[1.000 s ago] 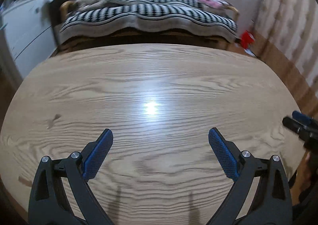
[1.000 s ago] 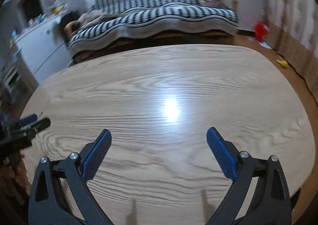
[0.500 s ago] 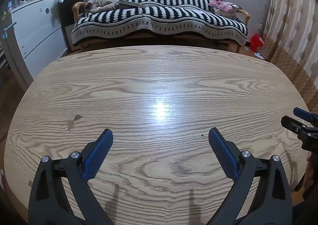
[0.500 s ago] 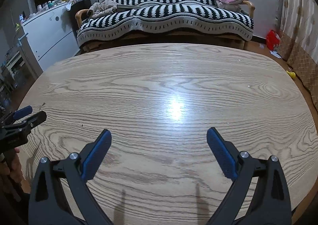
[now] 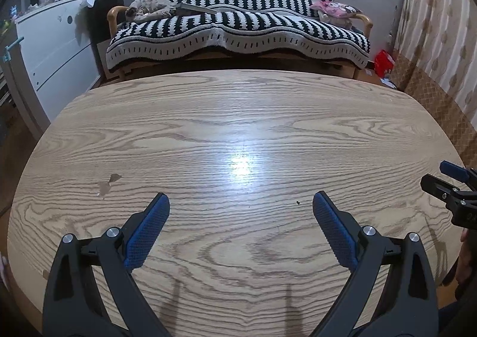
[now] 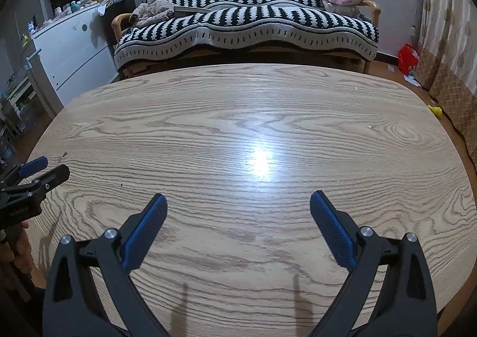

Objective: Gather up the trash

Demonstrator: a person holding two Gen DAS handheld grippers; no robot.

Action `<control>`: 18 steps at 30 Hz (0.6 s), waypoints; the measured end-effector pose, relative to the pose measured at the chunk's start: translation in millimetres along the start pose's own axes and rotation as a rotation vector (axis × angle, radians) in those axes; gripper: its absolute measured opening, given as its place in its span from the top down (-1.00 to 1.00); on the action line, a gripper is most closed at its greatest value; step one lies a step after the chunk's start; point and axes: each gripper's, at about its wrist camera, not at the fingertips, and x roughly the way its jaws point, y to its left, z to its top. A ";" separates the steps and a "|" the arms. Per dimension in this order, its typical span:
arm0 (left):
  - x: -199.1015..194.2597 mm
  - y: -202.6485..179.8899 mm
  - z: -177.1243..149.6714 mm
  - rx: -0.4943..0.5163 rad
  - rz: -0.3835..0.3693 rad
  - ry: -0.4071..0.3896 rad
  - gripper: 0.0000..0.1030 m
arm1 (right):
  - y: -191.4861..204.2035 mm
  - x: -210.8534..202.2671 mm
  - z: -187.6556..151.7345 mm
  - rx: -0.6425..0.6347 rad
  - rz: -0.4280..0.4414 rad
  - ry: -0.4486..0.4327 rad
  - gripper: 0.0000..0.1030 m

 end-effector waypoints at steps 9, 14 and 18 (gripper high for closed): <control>-0.9 -1.5 -0.4 0.011 0.000 -0.001 -0.82 | -8.3 -4.4 -3.7 0.005 -0.006 -0.003 -0.81; -1.5 -2.2 -1.1 0.010 0.001 -0.001 -0.82 | -8.5 -4.8 -3.3 0.004 -0.005 -0.002 -0.81; -1.5 -2.4 -1.2 0.009 0.001 0.000 -0.82 | -10.1 -5.4 -3.4 0.003 -0.006 -0.003 -0.81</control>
